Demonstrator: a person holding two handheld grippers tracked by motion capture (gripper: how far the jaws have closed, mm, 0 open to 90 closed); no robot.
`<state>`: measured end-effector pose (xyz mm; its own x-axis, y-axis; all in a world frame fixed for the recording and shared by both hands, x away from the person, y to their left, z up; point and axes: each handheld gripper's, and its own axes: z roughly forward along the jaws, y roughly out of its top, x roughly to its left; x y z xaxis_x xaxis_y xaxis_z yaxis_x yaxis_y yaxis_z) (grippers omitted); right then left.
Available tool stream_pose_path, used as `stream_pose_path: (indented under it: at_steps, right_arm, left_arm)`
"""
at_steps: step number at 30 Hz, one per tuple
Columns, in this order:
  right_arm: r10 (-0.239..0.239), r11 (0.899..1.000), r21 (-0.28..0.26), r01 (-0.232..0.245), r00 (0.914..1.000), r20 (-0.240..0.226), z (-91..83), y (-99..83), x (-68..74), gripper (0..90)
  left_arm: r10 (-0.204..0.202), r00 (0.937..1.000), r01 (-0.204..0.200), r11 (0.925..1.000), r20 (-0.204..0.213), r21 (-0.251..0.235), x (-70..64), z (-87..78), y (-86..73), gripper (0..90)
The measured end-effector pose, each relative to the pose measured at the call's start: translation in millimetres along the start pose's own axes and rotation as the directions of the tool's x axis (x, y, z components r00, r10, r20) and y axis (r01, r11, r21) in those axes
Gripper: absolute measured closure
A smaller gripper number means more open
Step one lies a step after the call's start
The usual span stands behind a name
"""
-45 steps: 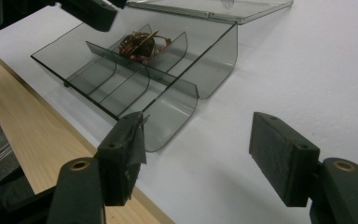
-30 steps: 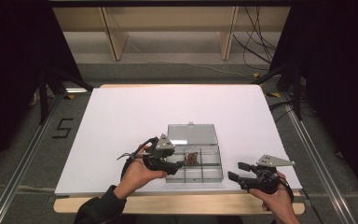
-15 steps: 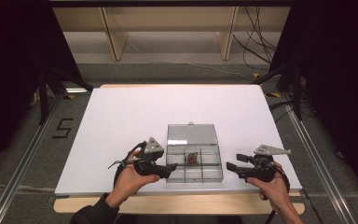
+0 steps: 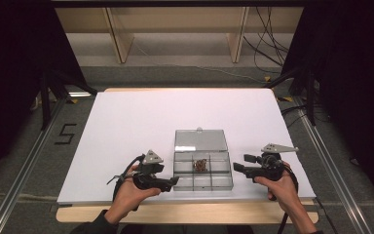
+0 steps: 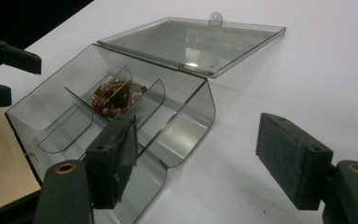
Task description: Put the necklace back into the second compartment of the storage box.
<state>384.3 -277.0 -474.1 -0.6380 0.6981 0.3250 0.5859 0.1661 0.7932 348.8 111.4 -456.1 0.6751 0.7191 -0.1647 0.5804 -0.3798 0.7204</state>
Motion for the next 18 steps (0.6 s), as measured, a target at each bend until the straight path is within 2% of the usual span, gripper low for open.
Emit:
stream_pose_path:
  at_steps: [1,2,3,4,5,6,7,8,9,10,11,12,13,14,16,17,18]
  right_arm:
    - [0.016,1.000,0.008,-0.016,0.9999,-0.005,1.9,0.4,-0.1,30.4]
    - [0.012,1.000,0.007,-0.012,0.9999,-0.011,3.3,1.1,-1.1,30.3]
    - [0.028,1.000,0.014,-0.027,0.9994,-0.020,5.4,1.3,-1.1,30.3]
    - [0.006,1.000,0.024,-0.006,1.0000,-0.001,5.6,2.7,-3.0,29.9]
    - [0.048,0.999,0.024,-0.048,0.9988,-0.008,7.2,3.6,-0.9,29.8]
    - [0.012,1.000,0.010,-0.012,0.9999,-0.009,8.8,4.9,-4.8,29.8]
    - [0.047,0.999,0.027,-0.047,0.9987,-0.017,8.2,6.5,-2.2,29.7]
    - [0.043,0.999,0.015,-0.043,0.9988,-0.023,10.2,7.7,-3.5,29.4]
    - [0.010,1.000,0.012,-0.010,0.9999,-0.011,12.6,10.4,-7.4,29.1]
    - [0.010,1.000,0.012,-0.010,0.9999,-0.011,12.6,10.4,-7.4,29.1]
    - [0.032,0.999,0.034,-0.031,0.9994,-0.013,13.8,12.6,-6.3,28.8]
    - [0.032,0.999,0.034,-0.031,0.9994,-0.013,13.8,12.6,-6.3,28.8]
    - [0.012,0.999,0.030,-0.012,0.9999,-0.010,15.5,13.2,-8.5,28.3]
    - [0.021,0.999,0.039,-0.021,0.9998,-0.001,17.0,14.3,-7.7,26.8]
    - [0.022,0.999,0.026,-0.022,0.9996,-0.018,20.8,15.1,-8.3,26.6]
    - [0.057,0.997,0.052,-0.056,0.9981,-0.023,23.9,16.2,-6.8,26.0]
    - [0.057,0.997,0.052,-0.056,0.9981,-0.023,23.9,16.2,-6.8,26.0]
  left_arm:
    - [-0.001,1.0000,0.001,1.0000,0.006,0.002,0.3,0.4,-0.6,29.6]
    - [-0.017,0.9999,0.017,0.9999,0.001,-0.003,-0.1,1.4,-1.1,29.5]
    - [-0.012,0.9998,0.012,0.9999,0.015,0.009,0.9,1.3,-1.3,29.5]
    - [-0.015,0.9998,0.015,0.9999,0.012,0.008,1.0,2.2,-1.5,29.7]
    - [-0.022,0.9997,0.022,0.9998,0.009,0.005,1.1,3.2,-1.6,30.0]
    - [-0.020,0.9996,0.019,0.9998,0.019,0.010,1.5,3.2,-1.5,30.4]
    - [-0.026,0.9995,0.026,0.9997,0.020,0.005,1.2,3.8,-1.7,30.6]
    - [-0.028,0.9994,0.027,0.9996,0.022,0.006,1.0,4.3,-1.8,31.4]
    - [-0.037,0.9989,0.037,0.9993,0.028,0.005,0.4,5.5,-2.0,32.0]
    - [-0.037,0.9989,0.037,0.9993,0.028,0.005,0.4,5.5,-2.0,32.4]
    - [-0.036,0.9990,0.035,0.9993,0.028,0.008,0.3,5.9,-2.1,32.4]
    - [-0.030,0.9992,0.029,0.9995,0.027,0.012,0.7,6.1,-2.3,32.4]
    - [-0.036,0.9989,0.036,0.9993,0.031,0.008,0.4,7.2,-2.8,32.3]
    - [-0.040,0.9988,0.040,0.9992,0.029,0.008,0.0,7.7,-3.0,32.1]
    - [-0.043,0.9986,0.043,0.9990,0.032,0.012,0.1,8.5,-3.1,31.8]
    - [-0.040,0.9988,0.040,0.9992,0.029,0.009,-0.3,8.8,-2.9,32.6]
    - [-0.040,0.9988,0.040,0.9992,0.029,0.009,-0.3,8.8,-2.9,33.2]
